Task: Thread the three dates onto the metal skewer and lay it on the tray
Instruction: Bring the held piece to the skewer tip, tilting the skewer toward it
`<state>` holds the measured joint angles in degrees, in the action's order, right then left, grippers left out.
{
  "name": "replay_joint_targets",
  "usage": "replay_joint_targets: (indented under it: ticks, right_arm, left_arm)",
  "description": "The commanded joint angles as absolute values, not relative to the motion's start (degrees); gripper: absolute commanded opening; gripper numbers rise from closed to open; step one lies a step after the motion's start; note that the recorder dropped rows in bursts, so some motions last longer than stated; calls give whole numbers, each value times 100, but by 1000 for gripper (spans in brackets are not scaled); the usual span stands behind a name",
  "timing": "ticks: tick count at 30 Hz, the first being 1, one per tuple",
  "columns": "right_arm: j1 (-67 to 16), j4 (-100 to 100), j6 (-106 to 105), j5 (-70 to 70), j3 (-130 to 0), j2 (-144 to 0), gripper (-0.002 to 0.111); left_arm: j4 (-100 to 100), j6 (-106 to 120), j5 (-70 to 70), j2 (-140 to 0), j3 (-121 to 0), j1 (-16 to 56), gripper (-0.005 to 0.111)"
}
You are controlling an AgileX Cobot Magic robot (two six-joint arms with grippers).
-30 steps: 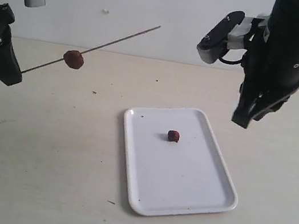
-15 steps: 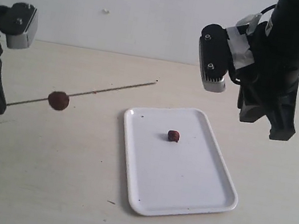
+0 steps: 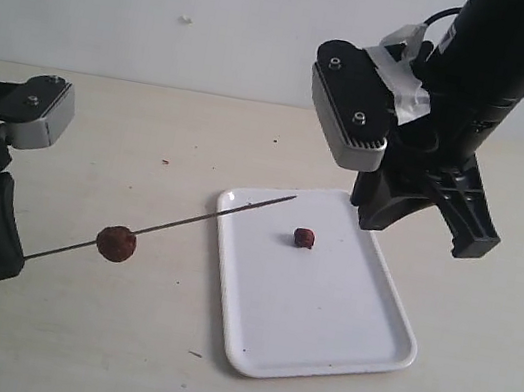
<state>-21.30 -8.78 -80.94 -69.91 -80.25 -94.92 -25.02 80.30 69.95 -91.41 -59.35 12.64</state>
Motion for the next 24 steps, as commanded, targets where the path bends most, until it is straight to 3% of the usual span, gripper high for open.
replay_joint_targets:
  ticks: [1, 24]
  right_arm:
    - [-2133, -999, -8407, -6996, -8037, -9416, 22]
    - [-2133, -1752, -7937, -6902, -8037, -9394, 22]
  left_arm:
    - [-2717, 8055, 6996, -9103, -5914, 1258, 0]
    - [-2978, 8054, 6996, -9103, -5914, 1258, 0]
